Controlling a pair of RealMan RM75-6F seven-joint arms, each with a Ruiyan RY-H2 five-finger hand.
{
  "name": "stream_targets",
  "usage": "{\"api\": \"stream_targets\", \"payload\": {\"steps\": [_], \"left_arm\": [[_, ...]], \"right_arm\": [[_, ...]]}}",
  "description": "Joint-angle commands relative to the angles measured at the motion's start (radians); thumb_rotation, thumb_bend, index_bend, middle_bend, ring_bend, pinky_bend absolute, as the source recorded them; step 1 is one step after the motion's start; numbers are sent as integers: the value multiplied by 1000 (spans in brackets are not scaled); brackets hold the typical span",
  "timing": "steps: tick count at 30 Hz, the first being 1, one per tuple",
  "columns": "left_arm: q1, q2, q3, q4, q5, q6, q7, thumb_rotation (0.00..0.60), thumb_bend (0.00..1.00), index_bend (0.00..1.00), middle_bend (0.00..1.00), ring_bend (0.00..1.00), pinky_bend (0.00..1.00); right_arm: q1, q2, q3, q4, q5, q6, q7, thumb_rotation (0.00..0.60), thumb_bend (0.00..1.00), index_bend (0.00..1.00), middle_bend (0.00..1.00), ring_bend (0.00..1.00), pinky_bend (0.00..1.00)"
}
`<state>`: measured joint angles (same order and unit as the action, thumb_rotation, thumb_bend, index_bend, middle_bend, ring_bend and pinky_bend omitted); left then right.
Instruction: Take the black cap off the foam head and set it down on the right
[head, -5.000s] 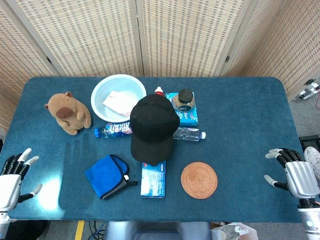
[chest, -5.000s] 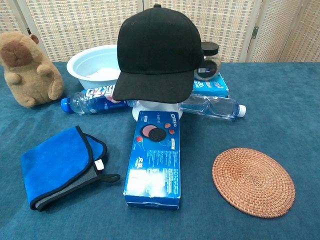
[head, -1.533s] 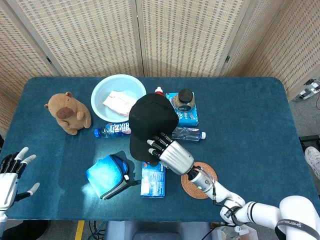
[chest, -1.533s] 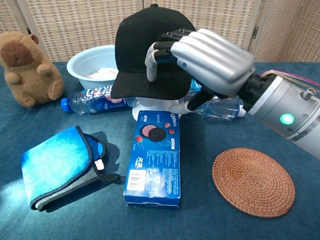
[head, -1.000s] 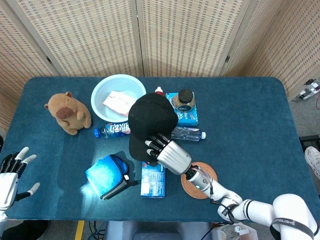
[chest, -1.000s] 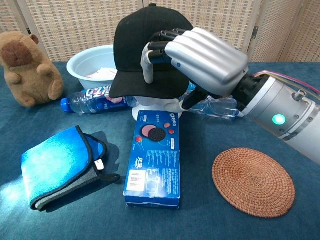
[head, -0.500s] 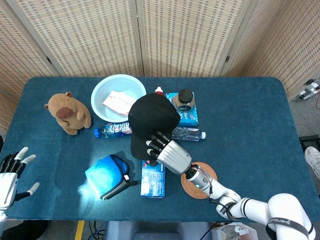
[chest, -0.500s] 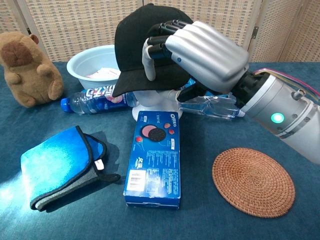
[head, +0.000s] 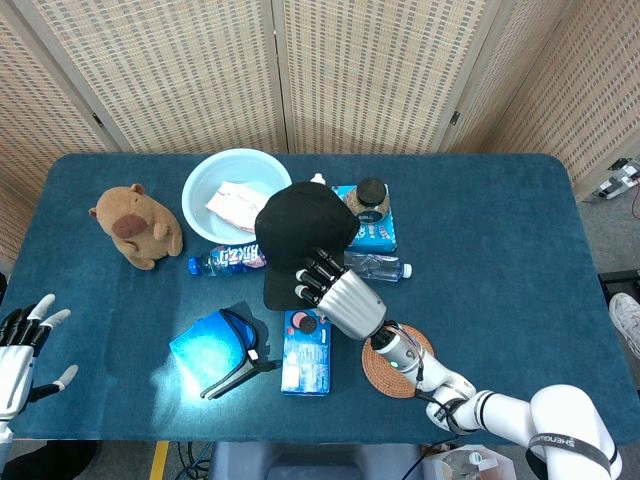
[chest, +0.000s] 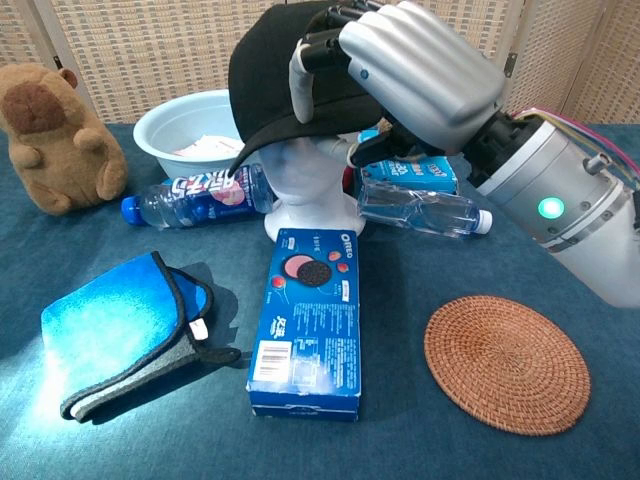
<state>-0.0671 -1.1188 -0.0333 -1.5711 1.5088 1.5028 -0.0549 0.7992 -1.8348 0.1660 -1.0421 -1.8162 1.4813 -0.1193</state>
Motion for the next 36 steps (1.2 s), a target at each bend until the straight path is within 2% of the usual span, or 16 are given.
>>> {"api": "stream_targets", "payload": {"steps": [1,36], "left_arm": [[1,-1,0,2,-2,0,-1,600,192,201,42,11,0],[6,-6,1,35,-6,0,-42,600,192,201,42,11,0]], "right_arm": [[4,-2,2,4,2,4,0,600,426,816,462,256,195],[67,40,111,-42,73,55,-40,600,426,832,474,257,195]]}}
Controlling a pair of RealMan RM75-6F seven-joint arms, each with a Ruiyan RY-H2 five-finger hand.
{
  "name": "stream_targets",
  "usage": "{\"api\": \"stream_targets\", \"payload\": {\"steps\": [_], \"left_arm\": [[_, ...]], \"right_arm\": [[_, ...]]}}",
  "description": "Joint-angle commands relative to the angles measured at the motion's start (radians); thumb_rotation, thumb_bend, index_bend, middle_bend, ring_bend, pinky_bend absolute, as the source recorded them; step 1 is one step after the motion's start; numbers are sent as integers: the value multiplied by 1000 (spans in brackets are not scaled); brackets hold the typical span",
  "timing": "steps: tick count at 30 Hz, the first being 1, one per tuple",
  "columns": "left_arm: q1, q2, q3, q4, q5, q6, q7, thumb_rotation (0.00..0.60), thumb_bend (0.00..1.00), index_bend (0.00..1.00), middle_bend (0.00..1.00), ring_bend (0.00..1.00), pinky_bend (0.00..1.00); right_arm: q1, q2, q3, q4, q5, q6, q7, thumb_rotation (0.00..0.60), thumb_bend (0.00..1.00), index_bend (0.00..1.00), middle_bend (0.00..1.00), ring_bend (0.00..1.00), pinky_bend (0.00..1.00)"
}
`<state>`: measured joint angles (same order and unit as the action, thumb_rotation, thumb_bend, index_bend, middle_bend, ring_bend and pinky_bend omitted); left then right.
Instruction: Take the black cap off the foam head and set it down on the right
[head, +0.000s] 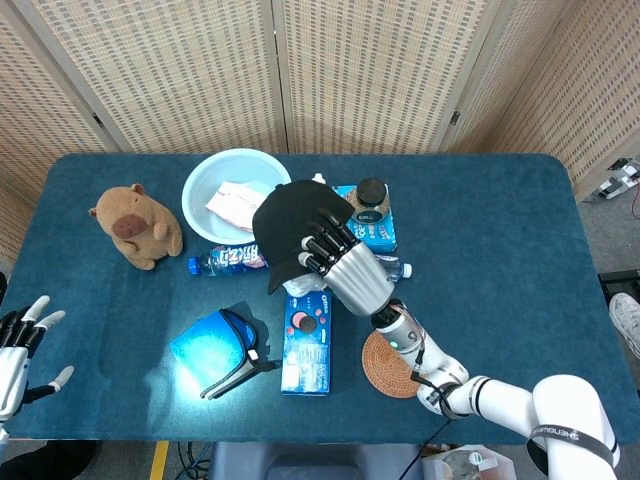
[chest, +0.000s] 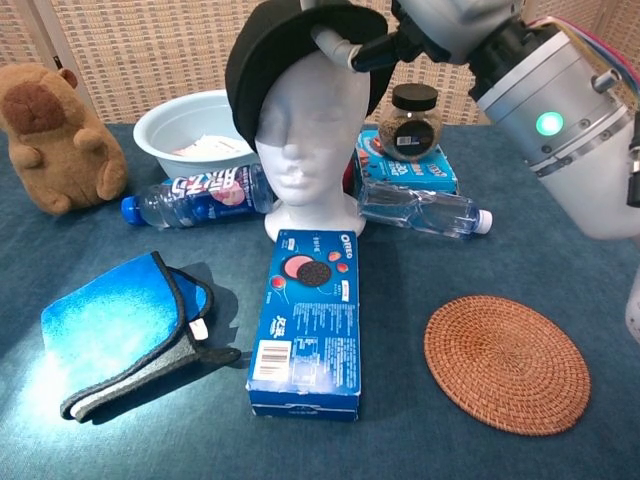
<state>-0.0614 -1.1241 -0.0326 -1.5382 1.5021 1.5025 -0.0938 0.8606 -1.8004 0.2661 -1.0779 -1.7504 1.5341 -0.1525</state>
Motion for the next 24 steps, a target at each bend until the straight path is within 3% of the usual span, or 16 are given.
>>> {"api": "stream_targets", "payload": {"steps": [1,12,24], "left_arm": [[0,-1,1,3,1,0,-5,600,192,201,42,11,0],[3,0,2,12,6,6,-19,600,191,201,42,11,0],[7,0,1,18,3,8,-26,600,192,201,42,11,0]], "right_arm": [[7,7,15,-8,10,2,-10,600,426,832,474,257,195],[43,23,65,26,51,-3,-4,600,426,833,476,257,195],[120,1,136,171,65,73,28,600,426,841,490,262,195]]}}
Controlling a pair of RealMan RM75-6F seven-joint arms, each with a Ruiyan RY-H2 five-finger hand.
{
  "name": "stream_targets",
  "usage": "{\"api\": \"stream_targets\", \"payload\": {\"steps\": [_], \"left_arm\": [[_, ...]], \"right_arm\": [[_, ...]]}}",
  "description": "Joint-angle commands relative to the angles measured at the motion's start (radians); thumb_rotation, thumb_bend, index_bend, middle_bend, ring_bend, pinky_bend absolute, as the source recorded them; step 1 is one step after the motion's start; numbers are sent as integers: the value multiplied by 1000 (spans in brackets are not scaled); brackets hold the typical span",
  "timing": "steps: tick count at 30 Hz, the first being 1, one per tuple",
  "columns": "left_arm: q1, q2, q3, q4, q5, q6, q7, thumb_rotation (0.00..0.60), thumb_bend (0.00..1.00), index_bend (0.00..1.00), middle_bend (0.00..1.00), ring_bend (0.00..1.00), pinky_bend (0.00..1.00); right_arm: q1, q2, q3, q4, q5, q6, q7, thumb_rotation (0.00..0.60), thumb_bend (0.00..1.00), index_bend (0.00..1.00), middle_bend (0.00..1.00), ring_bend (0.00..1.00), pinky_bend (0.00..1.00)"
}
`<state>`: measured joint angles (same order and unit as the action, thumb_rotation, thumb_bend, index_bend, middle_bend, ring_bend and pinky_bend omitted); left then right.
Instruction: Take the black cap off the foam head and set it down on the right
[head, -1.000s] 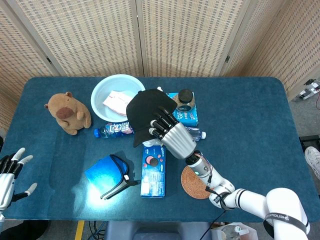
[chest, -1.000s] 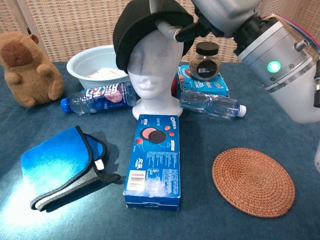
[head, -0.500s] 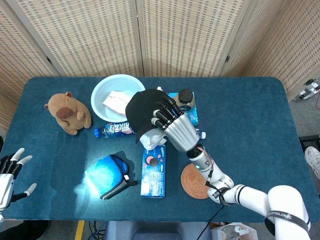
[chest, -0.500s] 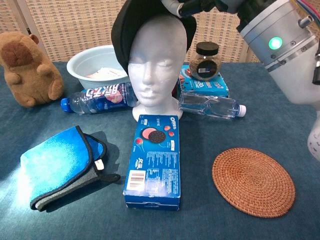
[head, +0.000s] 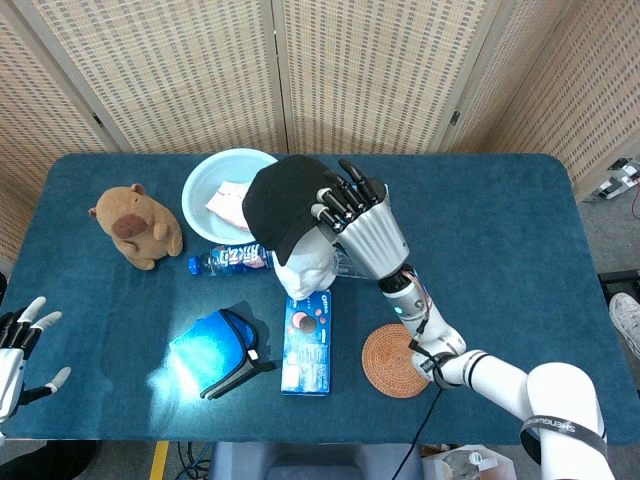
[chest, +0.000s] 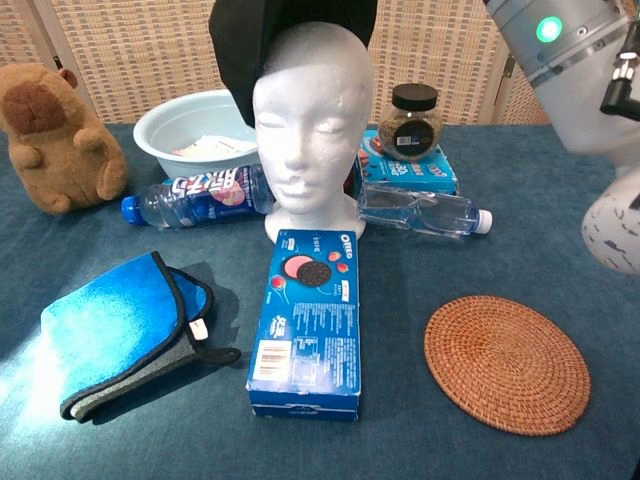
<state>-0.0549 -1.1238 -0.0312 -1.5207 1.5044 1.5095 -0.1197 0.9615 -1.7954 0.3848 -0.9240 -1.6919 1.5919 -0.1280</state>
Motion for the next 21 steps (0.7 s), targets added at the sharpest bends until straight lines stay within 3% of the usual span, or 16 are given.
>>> {"api": "stream_targets", "payload": {"steps": [1,7,13,21], "left_arm": [[1,0,0,0,1,2,0,600,191,201,42,11,0],[4,2,0,-1,-1,4,0,600,191,201,42,11,0],[7,4,0,1,-2,8,-3,600,191,201,42,11,0],[6,4,1,3,1,4,-5,600,191,201,42,10,0]], "right_arm": [[26,-4,23,23,9,19,2,600,426,841,491,262,195],[51,17,50,25,18,61,2,600,426,841,493,264,195],[3,75,44,-66,12,141,-37,600,426,841,494,265,195],[-124,256,28,-222,18,200,-107,600,425,841,495,265,195]]}}
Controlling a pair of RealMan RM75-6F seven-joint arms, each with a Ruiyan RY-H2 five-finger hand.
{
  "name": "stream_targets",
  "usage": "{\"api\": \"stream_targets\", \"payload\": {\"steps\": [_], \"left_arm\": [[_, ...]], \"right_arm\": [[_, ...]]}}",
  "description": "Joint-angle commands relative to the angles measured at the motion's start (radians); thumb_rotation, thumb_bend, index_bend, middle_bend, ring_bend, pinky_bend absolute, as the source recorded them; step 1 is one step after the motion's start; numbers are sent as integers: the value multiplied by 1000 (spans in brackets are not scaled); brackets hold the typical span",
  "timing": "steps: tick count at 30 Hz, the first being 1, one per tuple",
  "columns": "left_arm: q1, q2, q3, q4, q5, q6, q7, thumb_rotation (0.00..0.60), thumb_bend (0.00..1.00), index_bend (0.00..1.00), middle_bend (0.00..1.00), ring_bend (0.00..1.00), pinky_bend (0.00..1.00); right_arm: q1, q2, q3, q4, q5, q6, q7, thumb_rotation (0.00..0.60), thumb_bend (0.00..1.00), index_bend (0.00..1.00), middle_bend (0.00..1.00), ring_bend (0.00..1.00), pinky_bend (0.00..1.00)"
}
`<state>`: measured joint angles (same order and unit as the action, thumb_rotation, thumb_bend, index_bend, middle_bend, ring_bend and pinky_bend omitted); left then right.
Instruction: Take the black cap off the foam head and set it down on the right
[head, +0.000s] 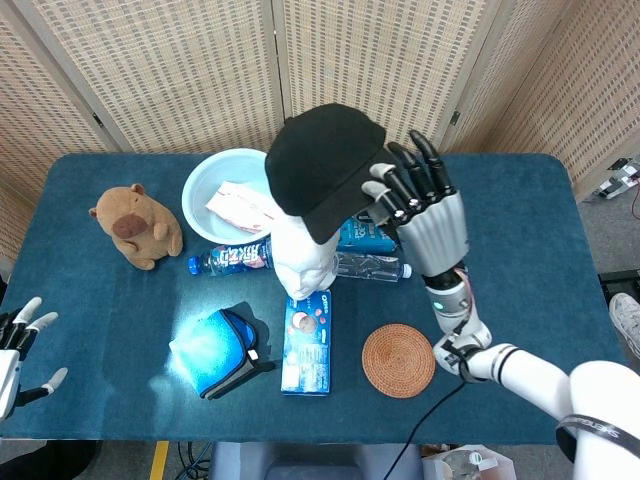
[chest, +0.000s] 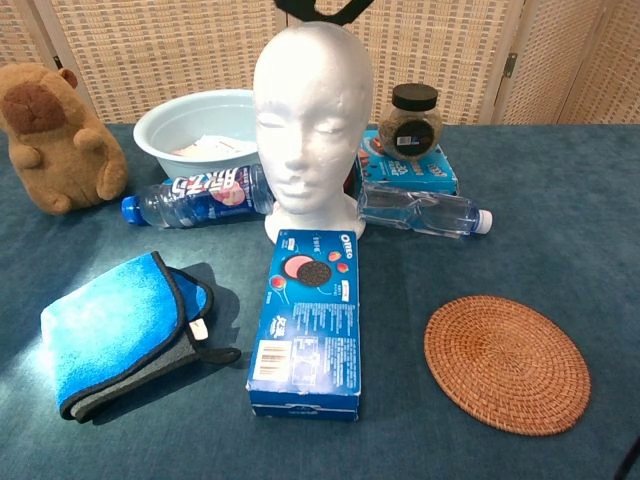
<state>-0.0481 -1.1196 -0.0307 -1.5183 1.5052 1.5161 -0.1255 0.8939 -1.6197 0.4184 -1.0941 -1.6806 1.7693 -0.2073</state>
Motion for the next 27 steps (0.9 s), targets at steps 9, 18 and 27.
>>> {"api": "stream_targets", "payload": {"steps": [9,18,27], "left_arm": [[-14,-10,4,-3,15,-16,10,600,191,201,42,10,0],[-18,-16,8,3,19,-23,8,600,191,201,42,10,0],[-15,-15,10,7,17,-21,3,600,189,201,42,10,0]], "right_arm": [[-176,199,-50,-85,49,11,1,600,426,842,495,265,195],[-301,159,-150,-58,60,38,10,600,426,842,495,265,195],[-326,80,-178,48,75,12,67,600,426,842,496,265,195]]}}
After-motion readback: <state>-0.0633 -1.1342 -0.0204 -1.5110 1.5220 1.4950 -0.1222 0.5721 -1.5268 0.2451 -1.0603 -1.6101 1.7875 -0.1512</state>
